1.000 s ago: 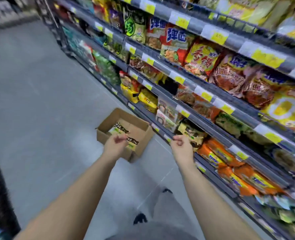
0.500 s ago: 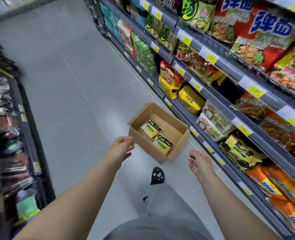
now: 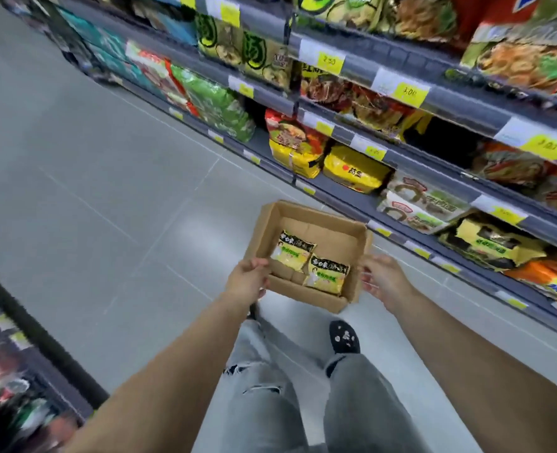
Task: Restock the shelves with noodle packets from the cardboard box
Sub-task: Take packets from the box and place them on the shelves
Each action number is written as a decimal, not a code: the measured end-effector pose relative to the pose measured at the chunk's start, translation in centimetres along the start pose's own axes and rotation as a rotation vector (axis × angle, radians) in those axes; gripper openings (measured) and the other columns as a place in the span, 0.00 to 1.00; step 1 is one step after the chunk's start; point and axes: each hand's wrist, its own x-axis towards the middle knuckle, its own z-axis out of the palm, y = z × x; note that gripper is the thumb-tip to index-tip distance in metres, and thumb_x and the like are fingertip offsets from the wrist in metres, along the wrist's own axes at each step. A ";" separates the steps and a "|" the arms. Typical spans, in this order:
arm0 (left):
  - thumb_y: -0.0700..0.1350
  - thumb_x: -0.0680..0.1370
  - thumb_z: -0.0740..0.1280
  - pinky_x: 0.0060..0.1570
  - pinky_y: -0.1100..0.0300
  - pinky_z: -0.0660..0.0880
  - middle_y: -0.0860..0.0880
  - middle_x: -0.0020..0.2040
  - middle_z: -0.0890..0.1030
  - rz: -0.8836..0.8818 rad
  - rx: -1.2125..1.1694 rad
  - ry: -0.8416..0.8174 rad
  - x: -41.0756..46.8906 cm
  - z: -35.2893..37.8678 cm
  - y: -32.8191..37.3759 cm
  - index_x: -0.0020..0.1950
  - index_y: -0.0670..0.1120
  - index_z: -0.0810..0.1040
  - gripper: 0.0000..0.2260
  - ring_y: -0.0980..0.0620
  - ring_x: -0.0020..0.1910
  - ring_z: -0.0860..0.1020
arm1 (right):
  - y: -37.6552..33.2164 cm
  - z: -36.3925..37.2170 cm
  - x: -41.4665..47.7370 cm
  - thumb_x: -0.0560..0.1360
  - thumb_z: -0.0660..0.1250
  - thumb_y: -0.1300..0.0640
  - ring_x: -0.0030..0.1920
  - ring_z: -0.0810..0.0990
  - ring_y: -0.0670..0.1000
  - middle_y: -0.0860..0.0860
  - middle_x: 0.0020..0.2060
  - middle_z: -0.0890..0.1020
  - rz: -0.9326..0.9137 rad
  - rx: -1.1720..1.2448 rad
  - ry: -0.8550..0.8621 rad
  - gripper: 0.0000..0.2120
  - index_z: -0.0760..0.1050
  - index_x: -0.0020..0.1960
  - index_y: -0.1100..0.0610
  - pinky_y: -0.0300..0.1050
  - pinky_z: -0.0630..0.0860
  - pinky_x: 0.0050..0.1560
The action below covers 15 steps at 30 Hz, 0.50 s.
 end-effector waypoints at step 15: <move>0.42 0.78 0.63 0.40 0.63 0.71 0.50 0.60 0.76 0.169 0.814 -0.379 32.7 6.7 -5.7 0.70 0.52 0.69 0.20 0.55 0.43 0.76 | 14.3 9.6 22.1 0.72 0.69 0.66 0.50 0.78 0.52 0.52 0.48 0.80 -0.076 0.009 0.384 0.12 0.74 0.54 0.57 0.48 0.74 0.59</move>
